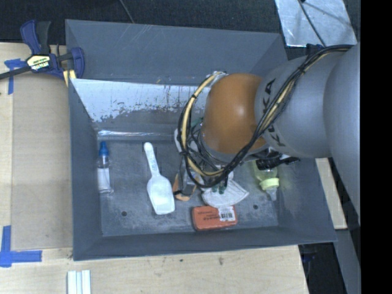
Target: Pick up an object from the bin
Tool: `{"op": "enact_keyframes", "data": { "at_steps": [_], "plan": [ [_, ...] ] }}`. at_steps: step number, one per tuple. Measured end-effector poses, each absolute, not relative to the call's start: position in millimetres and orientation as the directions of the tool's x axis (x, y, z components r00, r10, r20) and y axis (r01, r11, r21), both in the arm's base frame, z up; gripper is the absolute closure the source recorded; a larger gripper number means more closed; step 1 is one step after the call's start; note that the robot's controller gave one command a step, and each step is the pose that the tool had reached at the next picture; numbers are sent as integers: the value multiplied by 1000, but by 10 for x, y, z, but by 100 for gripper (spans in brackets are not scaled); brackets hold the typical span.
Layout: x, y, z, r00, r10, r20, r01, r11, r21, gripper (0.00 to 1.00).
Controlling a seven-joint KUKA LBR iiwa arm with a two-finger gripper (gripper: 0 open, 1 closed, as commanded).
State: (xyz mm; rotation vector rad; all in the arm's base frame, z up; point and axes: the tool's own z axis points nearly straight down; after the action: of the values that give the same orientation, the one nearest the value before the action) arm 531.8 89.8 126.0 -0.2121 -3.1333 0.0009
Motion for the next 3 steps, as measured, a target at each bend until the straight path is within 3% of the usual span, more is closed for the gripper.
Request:
{"op": "enact_keyframes", "data": {
  "at_steps": [1,2,3],
  "plan": [
    [5905,1040,1453,-994,111,-4,111,994,1,0],
    [5926,1048,1463,-994,110,-4,110,994,1,0],
    [5642,1221,1212,-998,69,-8,69,998,0,0]
  ]
}}
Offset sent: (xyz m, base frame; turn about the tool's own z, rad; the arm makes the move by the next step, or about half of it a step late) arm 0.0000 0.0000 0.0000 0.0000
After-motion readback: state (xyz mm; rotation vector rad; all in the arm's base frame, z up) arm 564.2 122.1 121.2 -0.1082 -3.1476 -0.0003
